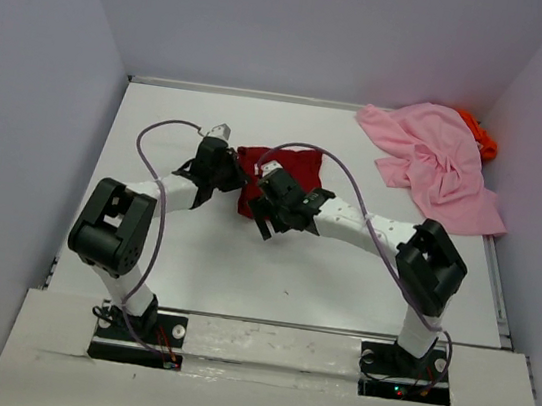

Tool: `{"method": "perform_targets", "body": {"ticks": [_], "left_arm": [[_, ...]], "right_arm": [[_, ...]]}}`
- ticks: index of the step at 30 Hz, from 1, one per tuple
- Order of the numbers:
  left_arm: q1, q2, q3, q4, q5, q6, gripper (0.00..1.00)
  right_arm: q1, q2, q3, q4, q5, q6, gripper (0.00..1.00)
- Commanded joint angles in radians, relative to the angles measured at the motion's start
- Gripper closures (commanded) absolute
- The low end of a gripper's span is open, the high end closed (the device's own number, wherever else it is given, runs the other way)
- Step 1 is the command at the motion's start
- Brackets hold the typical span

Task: Fold and stack the t-shirts
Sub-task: Neatly place the folded tshirt to the corner

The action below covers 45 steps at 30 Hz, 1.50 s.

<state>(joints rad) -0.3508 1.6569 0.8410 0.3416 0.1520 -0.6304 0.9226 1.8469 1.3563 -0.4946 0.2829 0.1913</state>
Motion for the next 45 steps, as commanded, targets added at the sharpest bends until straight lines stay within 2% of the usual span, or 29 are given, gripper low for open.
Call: {"method": "perform_targets", "body": {"ticks": [1,8,22,28,31,35,45], "left_arm": [[0.048,-0.042,0.093,-0.165,-0.080,0.093,1.00],[0.147,0.065,0.257,-0.325,-0.141,0.198,1.00],[0.262,0.271,0.463,-0.388,-0.197,0.287,1.00],[0.341,0.366,0.664,-0.480,-0.212,0.337,1.00],[0.390,0.443,0.847,-0.553,-0.230,0.353,1.00],[0.429,0.535,1.013,-0.625,-0.221,0.357,1.00],[0.513,0.679,1.199,-0.656,-0.227,0.336,1.00]], "right_arm": [[-0.005,-0.052,-0.006,0.024,0.013,0.016,0.11],[-0.005,-0.107,-0.043,0.050,-0.001,0.025,0.11],[-0.005,-0.182,-0.121,0.077,-0.042,0.045,0.11],[-0.005,-0.229,-0.167,0.077,-0.048,0.048,0.11],[-0.005,-0.245,-0.186,0.079,-0.074,0.060,0.11],[-0.005,-0.245,-0.197,0.085,-0.083,0.066,0.11],[0.005,-0.238,-0.206,0.102,-0.117,0.082,0.11]]}}
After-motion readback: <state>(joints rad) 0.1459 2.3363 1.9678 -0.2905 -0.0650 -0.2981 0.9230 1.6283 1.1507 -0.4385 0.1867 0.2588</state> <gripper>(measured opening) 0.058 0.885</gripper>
